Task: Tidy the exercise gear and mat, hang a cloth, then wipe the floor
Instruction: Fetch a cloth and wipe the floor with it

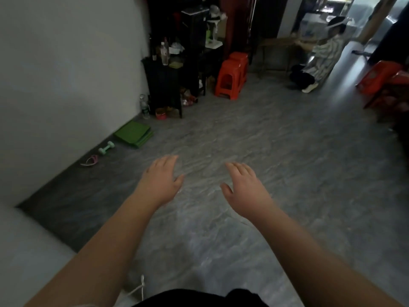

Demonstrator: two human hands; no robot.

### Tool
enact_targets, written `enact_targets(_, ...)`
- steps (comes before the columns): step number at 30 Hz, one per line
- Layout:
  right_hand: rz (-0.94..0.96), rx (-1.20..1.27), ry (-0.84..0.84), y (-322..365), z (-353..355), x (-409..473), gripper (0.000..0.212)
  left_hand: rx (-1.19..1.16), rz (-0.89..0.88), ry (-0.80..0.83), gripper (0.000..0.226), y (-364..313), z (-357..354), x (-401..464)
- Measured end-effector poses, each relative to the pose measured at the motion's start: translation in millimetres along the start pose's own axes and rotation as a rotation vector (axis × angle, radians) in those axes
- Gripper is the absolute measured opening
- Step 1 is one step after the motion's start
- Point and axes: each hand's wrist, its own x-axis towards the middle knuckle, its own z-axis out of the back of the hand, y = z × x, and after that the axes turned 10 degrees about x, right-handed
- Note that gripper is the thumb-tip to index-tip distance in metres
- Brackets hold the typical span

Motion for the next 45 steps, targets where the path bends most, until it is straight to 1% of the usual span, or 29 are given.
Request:
enact_targets(3,0.008,0.009,-0.004,-25,9,77,0.065,0.005,0.006,0.023,0.068,-2,-2,75)
enact_targets(8,0.061,0.026,0.012,-74,13,216,0.066,0.021,0.050,-0.034,0.067,-7,-14,212)
enact_targets(12,0.107,0.004,0.086,-108,27,329,0.067,0.040,0.120,-0.007,0.069,-15,-11,311)
enact_targets(16,0.169,0.001,0.139,-125,42,439,0.067,0.004,0.200,-0.028,0.067,-13,-1,397)
enact_targets(20,0.187,0.015,0.188,-132,40,535,0.067,-0.028,0.274,-0.058,0.066,0,3,474)
enact_targets(25,0.210,0.017,0.220,-132,23,655,0.066,-0.021,0.301,-0.053,0.067,37,-1,582)
enact_targets(29,0.213,0.005,0.206,-120,-1,769,0.067,-0.031,0.298,-0.072,0.066,81,2,688)
enact_targets(38,0.186,-0.004,0.205,-70,-14,1000,0.066,0.008,0.253,-0.062,0.067,181,47,912)
enact_targets(45,0.178,0.008,0.203,-79,-33,1163,0.065,0.038,0.215,-0.060,0.066,225,55,1069)
